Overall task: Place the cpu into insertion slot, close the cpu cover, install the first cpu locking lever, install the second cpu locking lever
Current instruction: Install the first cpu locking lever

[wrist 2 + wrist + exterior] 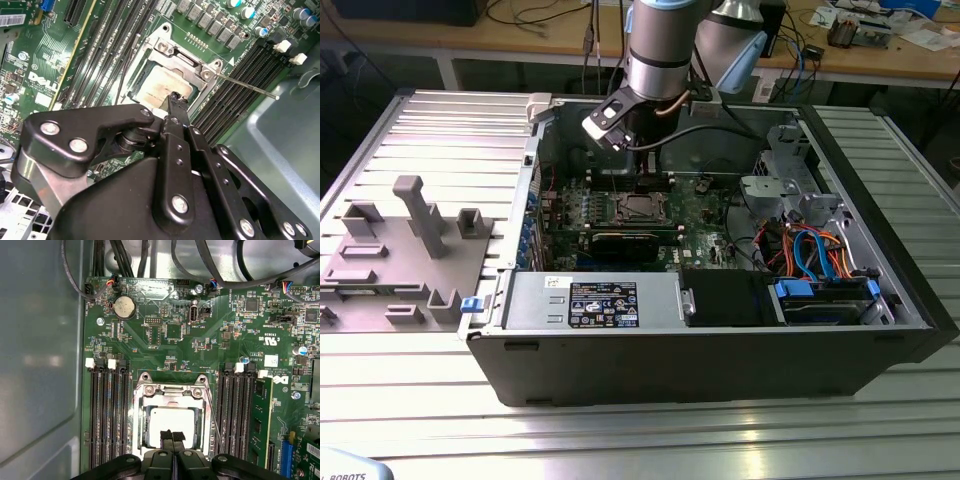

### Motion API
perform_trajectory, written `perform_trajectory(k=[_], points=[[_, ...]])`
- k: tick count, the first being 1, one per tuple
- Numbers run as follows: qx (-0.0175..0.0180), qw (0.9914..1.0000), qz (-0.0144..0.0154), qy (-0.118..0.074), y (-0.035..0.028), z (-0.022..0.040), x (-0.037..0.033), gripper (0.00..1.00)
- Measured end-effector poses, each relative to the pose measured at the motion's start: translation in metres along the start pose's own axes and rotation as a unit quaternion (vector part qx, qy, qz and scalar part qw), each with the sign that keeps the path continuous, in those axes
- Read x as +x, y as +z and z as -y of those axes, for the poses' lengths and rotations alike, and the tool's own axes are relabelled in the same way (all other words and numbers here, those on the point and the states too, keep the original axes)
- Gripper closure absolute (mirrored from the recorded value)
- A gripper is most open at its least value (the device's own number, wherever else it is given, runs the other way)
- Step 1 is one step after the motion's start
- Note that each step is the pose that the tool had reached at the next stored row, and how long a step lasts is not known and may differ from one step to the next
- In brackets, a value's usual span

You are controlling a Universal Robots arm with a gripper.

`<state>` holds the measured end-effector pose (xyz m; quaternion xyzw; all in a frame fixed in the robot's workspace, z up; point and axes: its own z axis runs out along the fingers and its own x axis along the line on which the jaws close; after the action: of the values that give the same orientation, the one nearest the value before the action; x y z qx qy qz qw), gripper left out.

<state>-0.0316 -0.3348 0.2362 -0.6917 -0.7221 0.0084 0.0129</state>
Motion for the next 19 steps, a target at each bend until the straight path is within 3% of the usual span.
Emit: perform_trajectory(k=[19], points=[[0.0002, 0.99982, 0.0003, -0.019, 0.0002, 0.0, 0.0, 0.89]])
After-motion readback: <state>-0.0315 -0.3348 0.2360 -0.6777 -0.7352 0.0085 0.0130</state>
